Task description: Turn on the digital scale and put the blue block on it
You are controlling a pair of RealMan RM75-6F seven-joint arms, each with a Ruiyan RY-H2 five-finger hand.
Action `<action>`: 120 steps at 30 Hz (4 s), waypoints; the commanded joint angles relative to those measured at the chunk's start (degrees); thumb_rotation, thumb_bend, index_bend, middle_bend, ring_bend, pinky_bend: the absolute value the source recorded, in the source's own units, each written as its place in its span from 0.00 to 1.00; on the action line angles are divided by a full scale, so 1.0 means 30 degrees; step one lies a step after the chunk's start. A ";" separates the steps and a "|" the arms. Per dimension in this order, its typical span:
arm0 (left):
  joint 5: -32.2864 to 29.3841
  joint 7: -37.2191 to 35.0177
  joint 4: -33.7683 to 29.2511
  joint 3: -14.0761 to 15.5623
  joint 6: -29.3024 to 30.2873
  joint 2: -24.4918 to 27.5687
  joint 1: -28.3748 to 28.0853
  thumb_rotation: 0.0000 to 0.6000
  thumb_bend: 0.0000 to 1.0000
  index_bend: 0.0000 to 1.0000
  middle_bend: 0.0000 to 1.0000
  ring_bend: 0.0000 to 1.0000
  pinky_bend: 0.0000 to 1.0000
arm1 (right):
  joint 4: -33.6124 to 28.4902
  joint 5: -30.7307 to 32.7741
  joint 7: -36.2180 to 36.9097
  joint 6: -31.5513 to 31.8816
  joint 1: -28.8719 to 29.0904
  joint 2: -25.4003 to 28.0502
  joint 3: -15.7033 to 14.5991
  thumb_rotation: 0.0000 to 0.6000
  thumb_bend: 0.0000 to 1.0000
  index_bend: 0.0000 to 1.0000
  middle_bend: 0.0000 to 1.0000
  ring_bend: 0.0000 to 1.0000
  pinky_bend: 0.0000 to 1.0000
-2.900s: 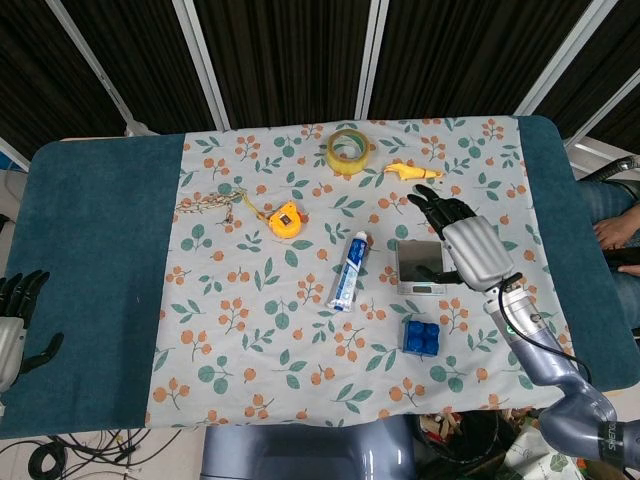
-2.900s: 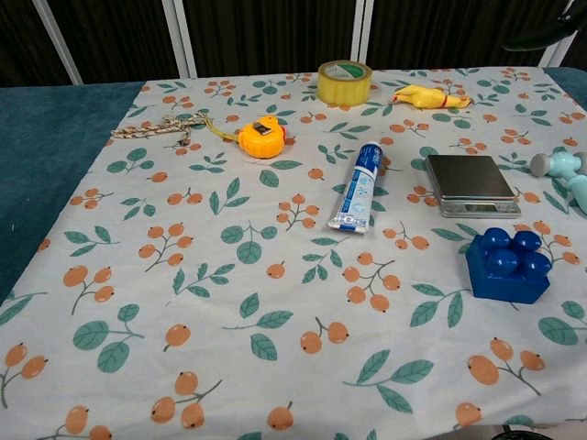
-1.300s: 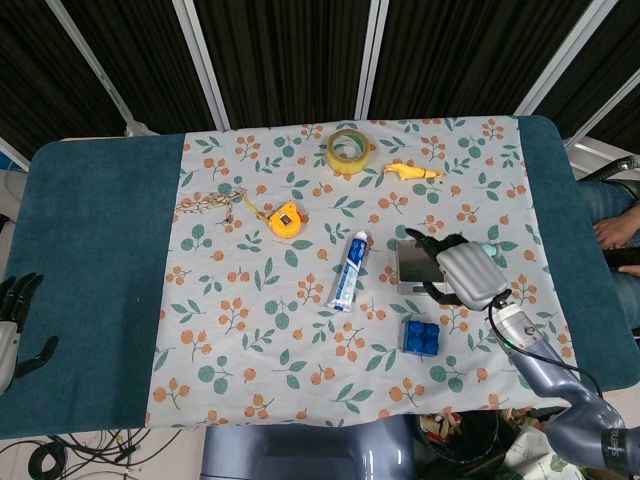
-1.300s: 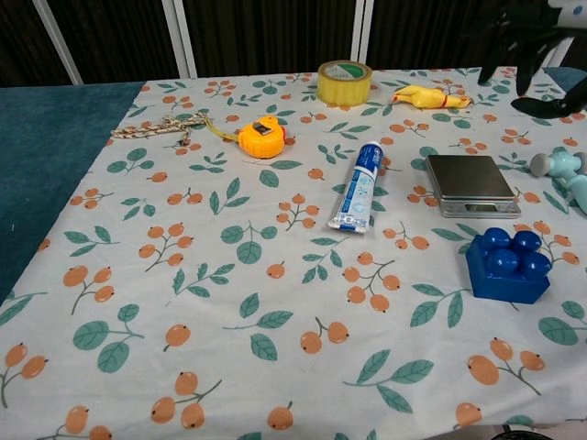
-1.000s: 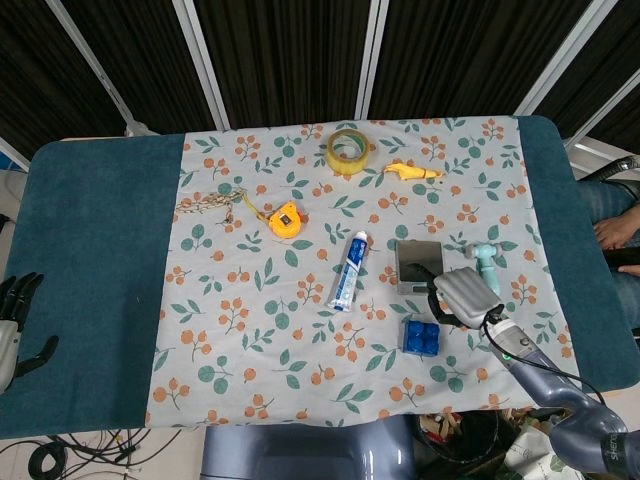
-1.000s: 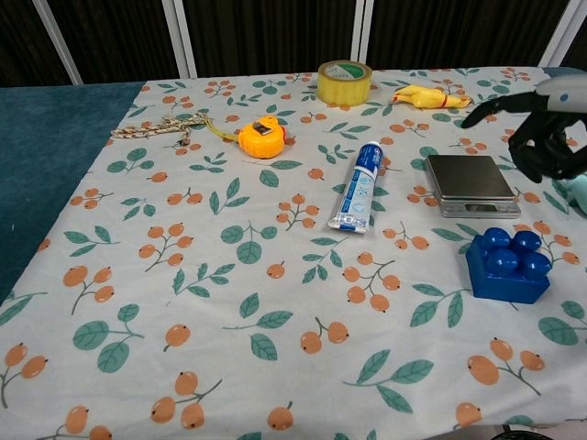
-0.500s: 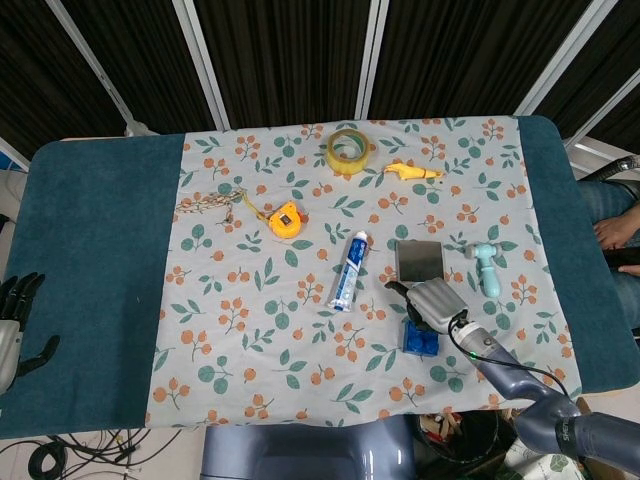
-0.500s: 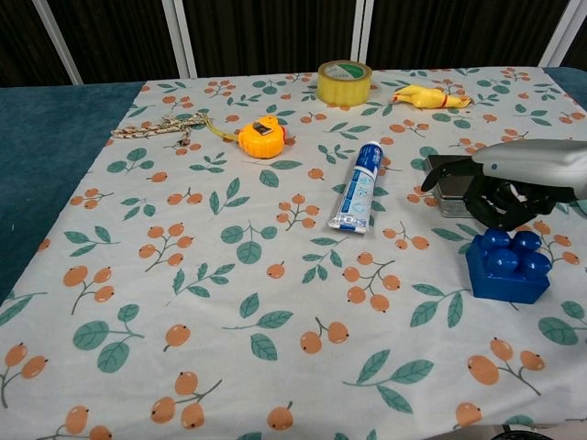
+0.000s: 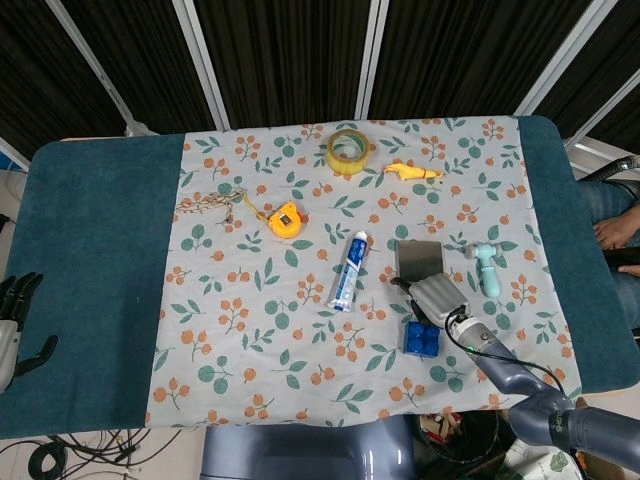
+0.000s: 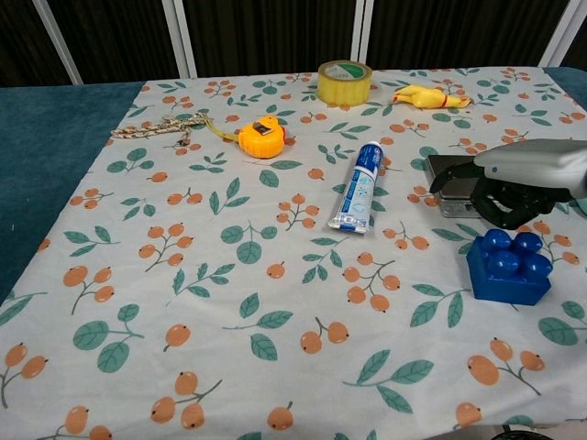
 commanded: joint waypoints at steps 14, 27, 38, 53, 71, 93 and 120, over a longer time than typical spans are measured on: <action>-0.0020 0.0185 -0.0043 -0.0002 -0.0008 -0.0054 0.0000 1.00 0.30 0.01 0.07 0.03 0.03 | -0.0176 0.0195 -0.0351 -0.0508 0.0116 0.1020 -0.0502 1.00 0.76 0.21 0.69 0.79 0.63; -0.0012 0.0198 -0.0034 -0.0019 0.0015 -0.0064 0.0004 1.00 0.30 0.01 0.07 0.03 0.03 | -0.0096 -0.0050 -0.0282 -0.0644 0.0287 0.0845 -0.0691 1.00 0.76 0.21 0.69 0.79 0.63; -0.0012 0.0151 -0.0011 -0.0019 -0.0009 -0.0051 -0.0001 1.00 0.30 0.01 0.07 0.03 0.03 | -0.0035 0.0340 -0.0563 -0.0634 0.0355 0.0695 -0.0686 1.00 0.77 0.21 0.69 0.79 0.63; -0.0037 0.0187 -0.0025 -0.0023 -0.0006 -0.0044 0.0010 1.00 0.30 0.01 0.07 0.03 0.03 | -0.0053 0.0445 -0.0577 -0.0504 0.0437 0.0552 -0.0610 1.00 0.77 0.21 0.69 0.79 0.63; -0.0075 0.0230 -0.0046 -0.0041 -0.0015 -0.0038 0.0009 1.00 0.30 0.01 0.07 0.03 0.03 | 0.0110 0.0590 -0.0668 -0.0844 0.0540 0.0562 -0.0840 1.00 0.77 0.21 0.69 0.79 0.63; -0.0078 0.0255 -0.0065 -0.0022 -0.0053 -0.0022 0.0006 1.00 0.30 0.01 0.07 0.03 0.03 | 0.0225 0.0910 -0.1779 -0.1210 0.0783 0.0474 -0.1217 1.00 0.77 0.49 0.70 0.79 0.63; -0.0139 0.0292 -0.0125 -0.0041 -0.0036 0.0013 0.0030 1.00 0.30 0.01 0.07 0.03 0.03 | -0.2476 0.1095 -0.0661 0.2595 -0.0468 0.1663 0.0362 1.00 0.16 0.04 0.04 0.21 0.25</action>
